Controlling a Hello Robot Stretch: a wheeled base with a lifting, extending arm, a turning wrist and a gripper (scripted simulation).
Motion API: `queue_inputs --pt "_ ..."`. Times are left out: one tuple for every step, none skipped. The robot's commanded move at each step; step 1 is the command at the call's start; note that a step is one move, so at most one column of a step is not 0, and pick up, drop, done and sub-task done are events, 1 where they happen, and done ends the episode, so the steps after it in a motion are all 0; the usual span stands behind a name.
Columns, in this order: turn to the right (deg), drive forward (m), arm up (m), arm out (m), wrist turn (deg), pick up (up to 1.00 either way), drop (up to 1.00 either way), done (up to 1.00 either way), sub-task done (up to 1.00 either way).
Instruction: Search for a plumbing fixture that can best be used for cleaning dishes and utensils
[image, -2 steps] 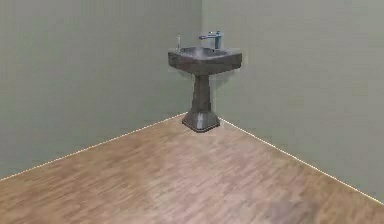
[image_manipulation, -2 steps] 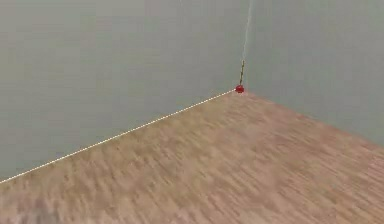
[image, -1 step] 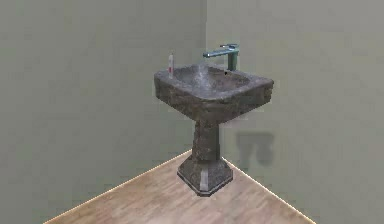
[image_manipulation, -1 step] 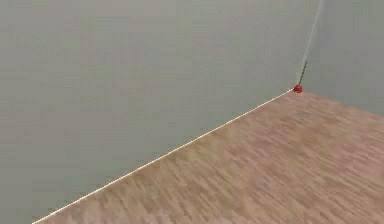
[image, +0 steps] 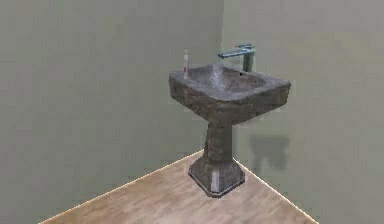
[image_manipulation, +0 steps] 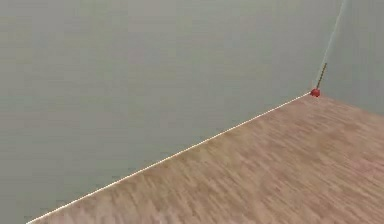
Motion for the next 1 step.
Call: queue_inputs --pt "0.0 0.3 0.0 0.0 0.0 0.0 0.0 0.0 0.0"
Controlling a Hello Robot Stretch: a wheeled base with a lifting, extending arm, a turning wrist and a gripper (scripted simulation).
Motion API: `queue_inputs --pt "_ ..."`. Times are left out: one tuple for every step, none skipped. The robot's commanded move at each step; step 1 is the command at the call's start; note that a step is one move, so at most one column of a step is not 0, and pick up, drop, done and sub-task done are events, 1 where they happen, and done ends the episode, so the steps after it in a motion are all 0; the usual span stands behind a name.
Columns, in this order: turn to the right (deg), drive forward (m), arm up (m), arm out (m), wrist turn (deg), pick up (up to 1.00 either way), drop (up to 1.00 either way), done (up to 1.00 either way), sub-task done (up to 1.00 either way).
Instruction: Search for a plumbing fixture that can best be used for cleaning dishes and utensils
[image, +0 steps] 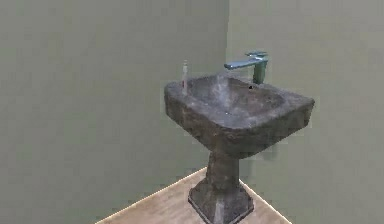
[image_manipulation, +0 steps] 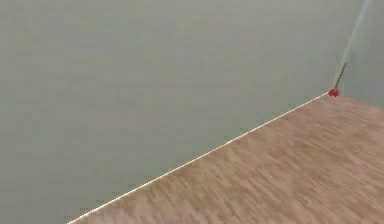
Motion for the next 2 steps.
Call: queue_inputs --pt "9.0 0.0 0.0 0.0 0.0 0.0 0.0 0.0 0.0" --pt "0.0 0.0 0.0 0.0 0.0 0.0 0.0 1.0 0.0"
